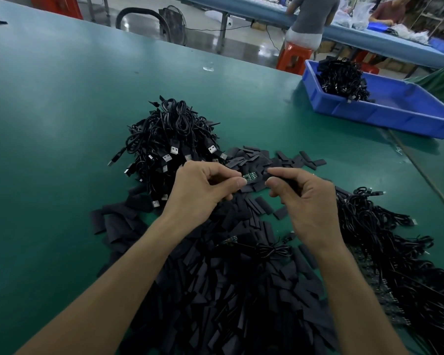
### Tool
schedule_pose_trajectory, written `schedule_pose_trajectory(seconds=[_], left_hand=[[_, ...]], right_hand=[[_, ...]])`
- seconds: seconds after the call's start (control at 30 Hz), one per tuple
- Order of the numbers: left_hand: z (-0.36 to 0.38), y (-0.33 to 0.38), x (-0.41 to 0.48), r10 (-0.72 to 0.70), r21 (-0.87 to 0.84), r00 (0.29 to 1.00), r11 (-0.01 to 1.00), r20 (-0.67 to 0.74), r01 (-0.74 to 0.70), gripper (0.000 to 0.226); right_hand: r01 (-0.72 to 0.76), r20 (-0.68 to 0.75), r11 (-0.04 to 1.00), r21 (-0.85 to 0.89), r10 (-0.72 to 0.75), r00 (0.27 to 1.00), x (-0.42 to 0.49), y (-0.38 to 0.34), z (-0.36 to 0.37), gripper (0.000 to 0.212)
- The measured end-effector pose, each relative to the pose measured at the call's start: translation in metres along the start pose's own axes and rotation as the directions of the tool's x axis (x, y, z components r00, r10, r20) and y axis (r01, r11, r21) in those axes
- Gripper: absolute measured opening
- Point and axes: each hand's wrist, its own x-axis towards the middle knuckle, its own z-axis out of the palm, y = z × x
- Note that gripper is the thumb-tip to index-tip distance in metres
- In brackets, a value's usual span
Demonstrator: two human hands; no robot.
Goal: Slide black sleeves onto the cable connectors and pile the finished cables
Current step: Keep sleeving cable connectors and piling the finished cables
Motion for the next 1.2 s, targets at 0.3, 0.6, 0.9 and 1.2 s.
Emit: schedule_pose_trajectory(seconds=[0.3,0.6,0.9,1.2], left_hand=[[0.0,0.003,-0.001,0.005,0.023,1.0,1.0,0.013,-0.005,0.004],[0.002,0.002,-0.002,0.028,0.065,0.999,0.997,0.032,-0.03,0.011],[-0.005,0.0,0.001,0.022,0.018,0.992,1.0,0.127,-0.024,0.007],[-0.004,0.001,0.001,-0.001,0.022,0.979,1.0,0.204,-0.003,0.008]], right_hand=[[0.047,-0.036,0.994,-0.094,-0.05,0.998,0.0,-0.001,0.004,0.017],[0.023,-0.019,0.994,-0.111,-0.026,0.999,-0.002,-0.002,0.007,0.025],[0.003,0.128,0.995,-0.096,0.01,0.992,0.007,-0.002,-0.006,0.026],[-0.036,0.342,0.999,0.036,0.022,0.939,0.008,-0.001,-0.006,0.02]])
